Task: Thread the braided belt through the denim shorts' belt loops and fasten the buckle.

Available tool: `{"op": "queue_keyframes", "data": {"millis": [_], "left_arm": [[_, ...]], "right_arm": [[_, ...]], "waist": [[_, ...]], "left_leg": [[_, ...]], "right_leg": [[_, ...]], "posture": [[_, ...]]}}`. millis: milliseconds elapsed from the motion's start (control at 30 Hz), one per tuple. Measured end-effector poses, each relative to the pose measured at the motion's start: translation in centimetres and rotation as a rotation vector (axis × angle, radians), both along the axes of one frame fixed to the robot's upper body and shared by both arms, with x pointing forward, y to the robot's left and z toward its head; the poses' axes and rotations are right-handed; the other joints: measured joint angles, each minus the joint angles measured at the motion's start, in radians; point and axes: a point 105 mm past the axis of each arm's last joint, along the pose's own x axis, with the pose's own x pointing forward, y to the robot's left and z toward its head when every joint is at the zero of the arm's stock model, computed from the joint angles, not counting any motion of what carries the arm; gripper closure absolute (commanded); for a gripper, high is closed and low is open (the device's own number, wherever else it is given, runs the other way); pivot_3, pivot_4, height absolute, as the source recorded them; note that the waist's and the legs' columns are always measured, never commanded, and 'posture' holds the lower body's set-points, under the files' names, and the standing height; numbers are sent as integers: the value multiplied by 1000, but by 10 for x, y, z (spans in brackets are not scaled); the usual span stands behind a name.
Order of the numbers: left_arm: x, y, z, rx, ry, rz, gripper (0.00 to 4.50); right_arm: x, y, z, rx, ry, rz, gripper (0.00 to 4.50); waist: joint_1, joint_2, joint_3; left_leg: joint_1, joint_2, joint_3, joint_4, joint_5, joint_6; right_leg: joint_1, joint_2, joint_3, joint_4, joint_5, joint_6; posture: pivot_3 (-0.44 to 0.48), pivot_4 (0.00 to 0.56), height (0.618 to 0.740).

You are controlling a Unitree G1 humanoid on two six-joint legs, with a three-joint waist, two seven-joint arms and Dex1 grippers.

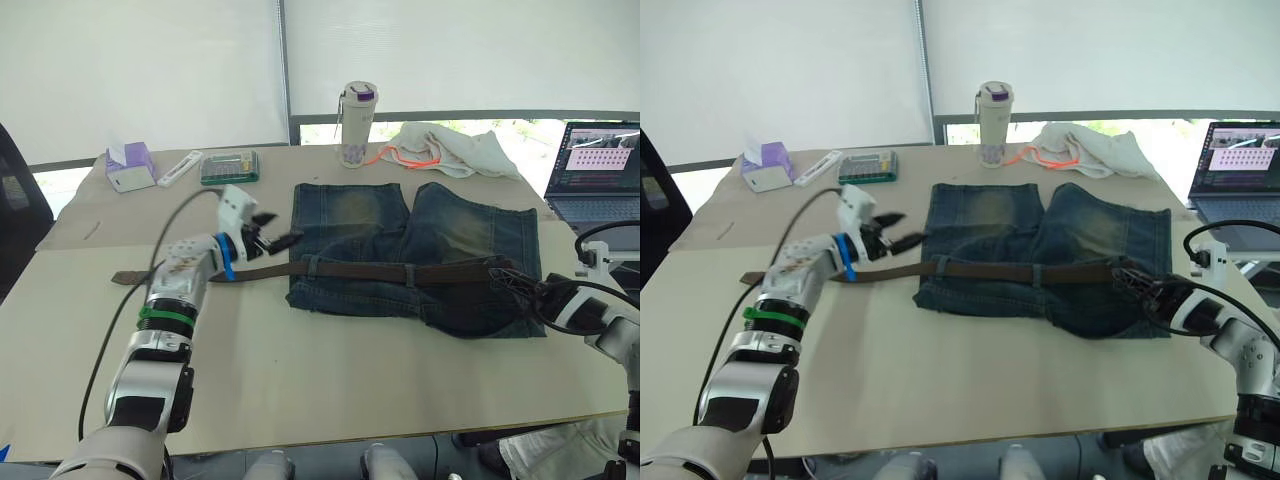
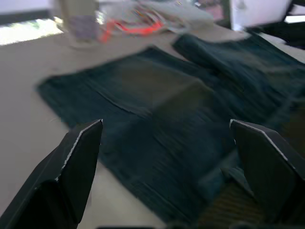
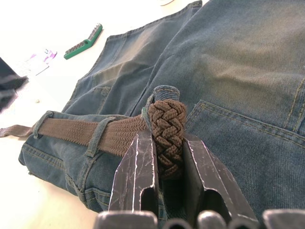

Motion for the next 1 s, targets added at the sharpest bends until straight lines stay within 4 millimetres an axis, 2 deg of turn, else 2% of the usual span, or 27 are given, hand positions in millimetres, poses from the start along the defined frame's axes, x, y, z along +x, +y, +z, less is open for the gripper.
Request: {"op": "queue_keyframes", "data": {"millis": [133, 200, 267, 300, 400, 467, 733, 867, 1000], "left_arm": [[1, -20, -22, 45, 104, -53, 0], [-2, -24, -40, 98, 165, -72, 0], [-5, -24, -49, 114, 196, -80, 0], [-5, -27, -50, 107, 203, -91, 412], [-8, -37, -49, 85, 205, -129, 1023], [-8, -38, -49, 75, 200, -136, 1853], [-2, -33, -38, 38, 115, -110, 4459], [7, -27, -24, -11, 60, -54, 4498], [19, -23, -2, -52, -13, 14, 4498]], "right_arm": [[0, 1, 2, -13, -7, -6, 4237], [-2, 1, 1, -14, -9, -6, 4237], [-4, 0, -1, -8, -3, -12, 4237], [-4, -1, -2, -8, 0, -21, 4237], [-5, -5, 0, -8, -5, -40, 4237], [-5, -5, -1, -7, -4, -43, 4237], [-5, -3, 0, -2, -8, -39, 4237], [1, 5, -1, 2, -49, -33, 4237], [16, 15, 7, -25, -132, -33, 4237]], "waist": [[9, 0, 0], [11, 0, 0], [11, 0, 0], [11, 0, 0], [12, 0, 0], [12, -1, 0], [12, -1, 0], [9, -1, 1], [10, -1, 0]], "left_leg": [[0, -1, 0, 1, 0, 0], [-1, -1, 0, 1, 0, 1], [-1, -1, 0, 1, 0, 1], [-1, -1, 0, 1, 0, 1], [-1, -1, 0, 2, 0, 1], [-1, -1, 0, 2, 0, 1], [-1, 0, 0, 2, 0, 1], [-1, 0, 0, 2, 0, 1], [-1, 0, 0, 3, 0, 1]], "right_leg": [[0, 0, 0, -1, 0, 0], [0, 0, 0, -1, 0, 0], [0, 0, 0, 0, 0, 0], [0, 0, 0, 0, 0, 0], [0, 0, 0, 0, 0, 0], [0, 0, 0, 0, 0, 0], [0, 0, 0, 0, 0, 0], [0, 0, 0, 0, 0, 0], [0, 0, 0, 1, 0, 0]], "posture": [[0, 150, 740], [0, 150, 740], [0, 150, 740], [0, 150, 740], [0, 150, 740], [0, 150, 740], [0, 150, 740], [0, 150, 740], [0, 150, 740]]}}
